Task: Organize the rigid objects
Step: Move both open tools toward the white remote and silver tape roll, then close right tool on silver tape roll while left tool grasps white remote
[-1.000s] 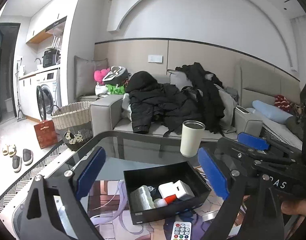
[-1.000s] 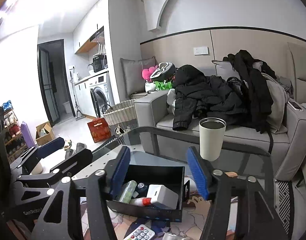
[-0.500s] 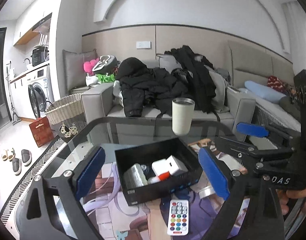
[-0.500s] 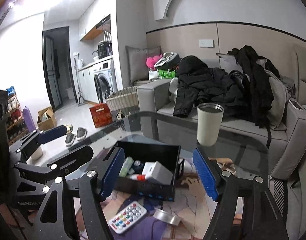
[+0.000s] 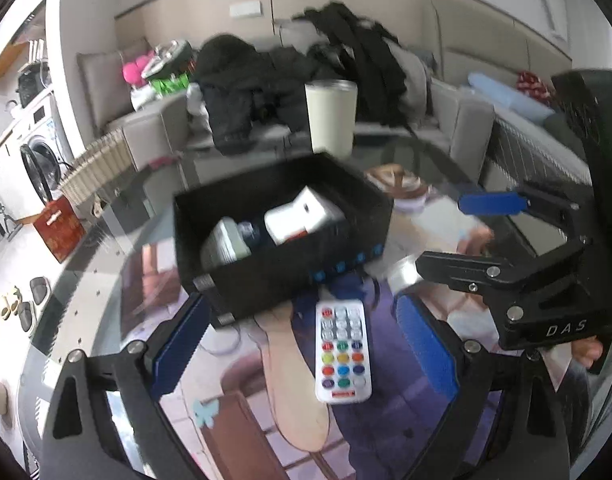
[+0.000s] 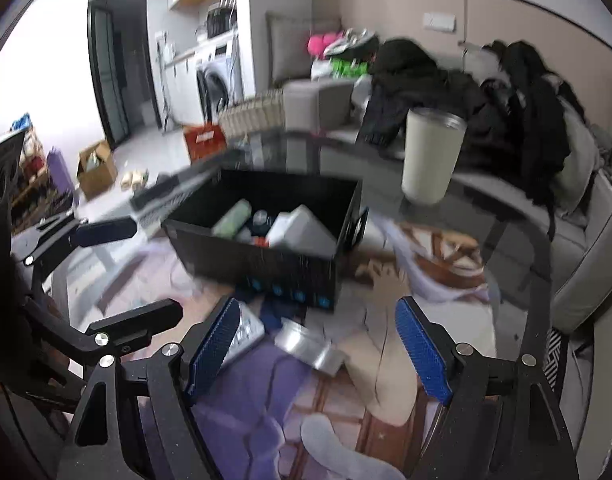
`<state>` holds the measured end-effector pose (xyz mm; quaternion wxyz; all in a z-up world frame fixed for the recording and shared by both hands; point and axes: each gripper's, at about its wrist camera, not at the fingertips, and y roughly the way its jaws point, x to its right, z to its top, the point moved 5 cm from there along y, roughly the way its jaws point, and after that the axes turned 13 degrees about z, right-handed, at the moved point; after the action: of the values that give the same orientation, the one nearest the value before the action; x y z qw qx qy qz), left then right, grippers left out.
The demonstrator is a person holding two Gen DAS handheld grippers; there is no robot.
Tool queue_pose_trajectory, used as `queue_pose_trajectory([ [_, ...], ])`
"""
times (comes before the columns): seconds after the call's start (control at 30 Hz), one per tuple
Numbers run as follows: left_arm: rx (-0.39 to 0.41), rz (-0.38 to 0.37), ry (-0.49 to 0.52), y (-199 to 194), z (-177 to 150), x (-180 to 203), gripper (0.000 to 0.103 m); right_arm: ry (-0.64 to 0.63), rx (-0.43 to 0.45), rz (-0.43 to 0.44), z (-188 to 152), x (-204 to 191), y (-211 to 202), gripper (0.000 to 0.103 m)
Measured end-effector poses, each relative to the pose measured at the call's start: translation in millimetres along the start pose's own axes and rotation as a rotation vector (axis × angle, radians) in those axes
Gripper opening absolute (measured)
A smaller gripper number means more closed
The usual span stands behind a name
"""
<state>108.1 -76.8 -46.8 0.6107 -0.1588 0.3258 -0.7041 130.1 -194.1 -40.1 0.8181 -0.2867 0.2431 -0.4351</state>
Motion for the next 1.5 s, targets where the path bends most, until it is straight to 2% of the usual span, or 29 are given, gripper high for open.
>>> queue_pose_trajectory([
  [0.2, -0.122, -0.041, 0.008, 18, -18, 5, 0.095, -0.019, -0.073, 0.030, -14, 1, 18, 0.082],
  [0.4, -0.180, -0.053, -0.018, 26, -26, 0, 0.095, -0.034, -0.130, 0.031, -22, 1, 43, 0.081],
  [0.6, -0.144, -0.056, 0.017, 19, -23, 6, 0.095, 0.002, -0.167, 0.033, -27, 5, 52, 0.059],
  [0.77, -0.155, -0.060, 0.040, 23, -23, 13, 0.095, 0.009, -0.185, 0.029, -32, 7, 50, 0.044],
  [0.83, -0.161, -0.055, 0.051, 26, -24, 16, 0.095, 0.009, -0.186, 0.025, -34, 7, 48, 0.029],
  [0.93, -0.175, -0.043, 0.056, 33, -24, 19, 0.095, 0.015, -0.192, 0.028, -35, 7, 46, 0.021],
  [1.03, -0.191, -0.027, 0.069, 42, -24, 23, 0.093, 0.020, -0.193, 0.027, -36, 6, 44, 0.018],
  [1.17, -0.241, -0.027, 0.083, 55, -27, 31, 0.078, 0.026, -0.193, 0.035, -37, 7, 41, 0.018],
  [1.23, -0.239, -0.052, 0.073, 55, -26, 32, 0.066, 0.029, -0.193, 0.040, -38, 6, 39, 0.018],
  [1.3, -0.237, -0.080, 0.091, 53, -24, 36, 0.039, 0.026, -0.192, 0.045, -39, 6, 39, 0.018],
  [1.37, -0.239, -0.075, 0.106, 51, -23, 38, 0.038, 0.020, -0.190, 0.043, -38, 6, 39, 0.018],
  [1.5, -0.234, -0.070, 0.108, 48, -26, 35, 0.038, 0.011, -0.174, 0.034, -35, 5, 43, 0.032],
])
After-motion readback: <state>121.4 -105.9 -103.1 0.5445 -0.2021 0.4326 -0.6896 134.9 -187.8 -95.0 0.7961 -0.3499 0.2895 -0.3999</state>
